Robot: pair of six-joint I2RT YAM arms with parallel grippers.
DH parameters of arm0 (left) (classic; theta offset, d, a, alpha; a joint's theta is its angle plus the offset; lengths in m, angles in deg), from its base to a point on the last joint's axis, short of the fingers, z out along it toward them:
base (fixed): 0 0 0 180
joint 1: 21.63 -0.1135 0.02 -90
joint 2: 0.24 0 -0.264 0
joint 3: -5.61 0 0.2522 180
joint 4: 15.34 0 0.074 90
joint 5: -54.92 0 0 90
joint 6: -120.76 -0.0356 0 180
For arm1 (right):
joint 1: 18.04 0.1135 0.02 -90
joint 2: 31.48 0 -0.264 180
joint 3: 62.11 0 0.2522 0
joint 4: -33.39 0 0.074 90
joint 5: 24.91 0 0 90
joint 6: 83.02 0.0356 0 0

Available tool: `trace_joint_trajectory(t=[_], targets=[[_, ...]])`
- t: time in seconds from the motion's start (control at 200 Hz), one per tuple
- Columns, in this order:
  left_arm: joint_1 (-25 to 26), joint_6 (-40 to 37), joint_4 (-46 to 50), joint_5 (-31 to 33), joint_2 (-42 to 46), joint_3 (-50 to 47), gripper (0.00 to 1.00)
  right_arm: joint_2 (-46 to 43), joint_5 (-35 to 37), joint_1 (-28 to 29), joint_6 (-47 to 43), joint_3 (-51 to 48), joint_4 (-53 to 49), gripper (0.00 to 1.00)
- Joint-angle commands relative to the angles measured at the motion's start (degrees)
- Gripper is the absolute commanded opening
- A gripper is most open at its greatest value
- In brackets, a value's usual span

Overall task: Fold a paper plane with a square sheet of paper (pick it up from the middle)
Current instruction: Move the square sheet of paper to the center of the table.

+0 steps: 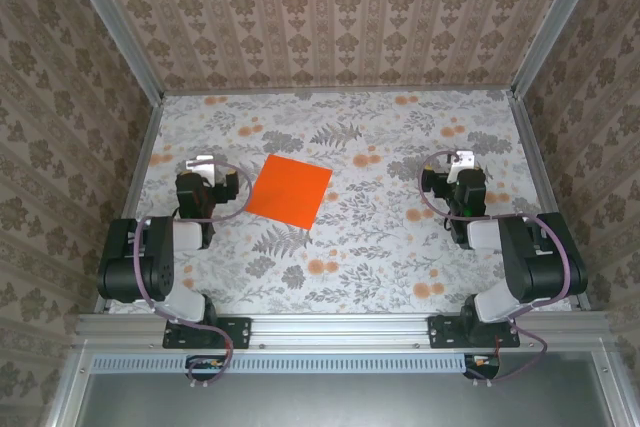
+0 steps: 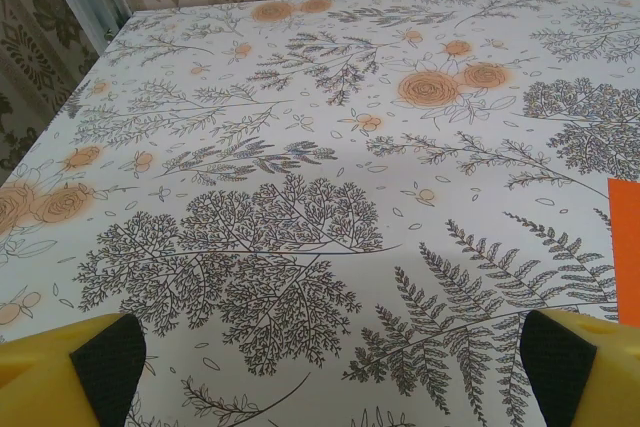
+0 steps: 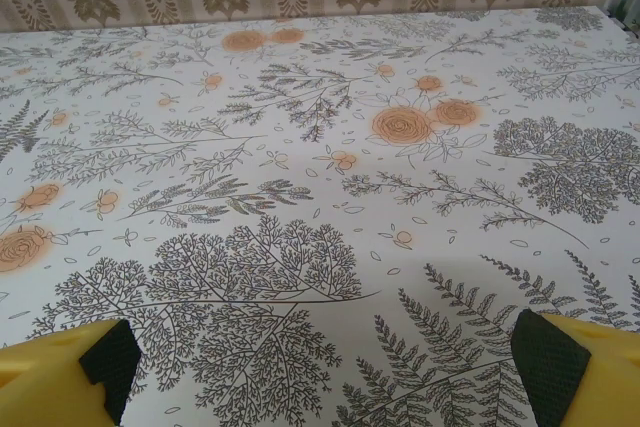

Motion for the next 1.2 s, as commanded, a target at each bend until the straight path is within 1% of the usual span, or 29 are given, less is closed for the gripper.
trace_joint_trajectory(t=[0.0, 0.755, 0.845, 0.935, 0.975, 0.995, 1.085, 1.195], targets=[[-0.08, -1.19, 0.38, -0.89, -0.20, 0.88, 1.00, 0.23, -1.29, -0.14, -0.79, 1.01, -0.60, 1.00], [-0.25, -1.18, 0.21, -1.12, -0.10, 0.72, 1.00, 0.15, -1.30, -0.14, -0.79, 0.86, -0.35, 1.00], [-0.15, -0.66, -0.64, 0.30, 0.92, -0.11, 1.00, -0.83, -0.81, -0.14, -0.77, 0.60, -0.58, 1.00], [-0.08, 0.35, -0.40, 3.14, 4.10, -1.55, 1.00, -5.52, 2.78, -0.01, 0.37, 1.62, -6.14, 1.00], [-0.01, 0.76, 1.28, 4.56, 6.07, -1.68, 1.00, -7.30, 4.67, 0.25, 0.94, 2.78, -10.85, 1.00], [-0.06, 1.18, 2.56, 5.31, 7.23, -1.56, 1.00, -9.73, 5.46, 0.40, 1.34, 3.48, -13.65, 1.00], [0.06, 4.39, 14.47, 8.96, 12.62, 1.46, 1.00, -14.09, 7.76, 0.74, 5.52, 8.29, -26.24, 1.00], [0.61, 8.48, 26.85, 8.77, 17.34, 5.78, 1.00, -17.42, 8.39, 1.18, 13.10, 14.63, -40.26, 1.00]])
